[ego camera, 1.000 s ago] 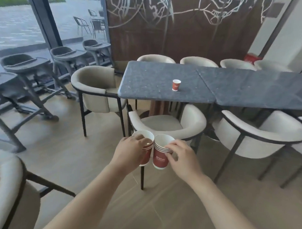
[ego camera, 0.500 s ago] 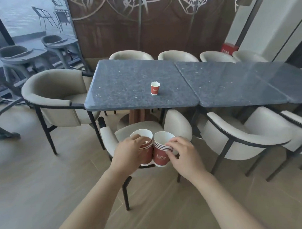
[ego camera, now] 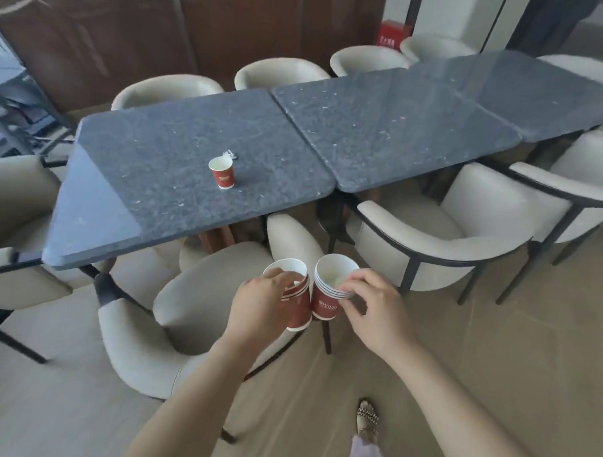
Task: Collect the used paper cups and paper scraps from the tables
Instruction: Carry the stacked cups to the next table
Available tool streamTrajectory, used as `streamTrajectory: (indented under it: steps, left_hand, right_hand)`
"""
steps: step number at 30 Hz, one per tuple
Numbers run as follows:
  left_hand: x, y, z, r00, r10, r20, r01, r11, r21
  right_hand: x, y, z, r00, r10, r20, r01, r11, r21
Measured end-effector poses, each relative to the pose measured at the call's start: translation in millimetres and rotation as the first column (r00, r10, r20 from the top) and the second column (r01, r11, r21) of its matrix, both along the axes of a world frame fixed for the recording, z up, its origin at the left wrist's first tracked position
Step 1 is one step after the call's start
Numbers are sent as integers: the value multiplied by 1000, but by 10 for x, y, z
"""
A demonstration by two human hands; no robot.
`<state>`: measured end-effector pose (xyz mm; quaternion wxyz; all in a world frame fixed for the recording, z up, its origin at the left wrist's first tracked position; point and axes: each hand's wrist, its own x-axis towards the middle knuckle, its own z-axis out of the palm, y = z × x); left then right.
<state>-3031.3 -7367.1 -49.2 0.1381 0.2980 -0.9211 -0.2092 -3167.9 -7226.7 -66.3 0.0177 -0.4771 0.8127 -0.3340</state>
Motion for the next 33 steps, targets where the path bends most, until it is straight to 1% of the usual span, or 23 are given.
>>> streamTrajectory:
  steps: [2, 6, 9, 14, 20, 25, 33]
  left_hand:
    - [-319, -36, 14, 999, 33, 3, -33, 999, -20]
    - [-924, -15, -16, 995, 94, -25, -94, 996, -6]
    - [-1357, 31, -59, 991, 134, -5, -134, 991, 11]
    - [-1868, 39, -80, 984, 179, -14, -179, 984, 21]
    - [-2203, -218, -67, 975, 222, 1, -222, 974, 36]
    - [-2381, -644, -89, 958, 288, 2, -288, 955, 73]
    - [-2648, -1484, -11, 948, 319, -13, -318, 947, 32]
  right_hand:
    - [-349, -82, -12, 999, 42, 4, -42, 999, 10]
    - [-1013, -214, -7, 992, 130, 6, -130, 991, 35]
    - [-1461, -233, 17, 987, 158, -6, -157, 987, 44]
    - [-2033, -274, 30, 982, 189, -10, -188, 980, 58]
    - [-2390, -589, 5, 974, 225, 9, -225, 973, 58]
    - [-2600, -1085, 4, 964, 265, 24, -266, 962, 61]
    - [-2927, -2004, 96, 945, 326, 8, -326, 943, 59]
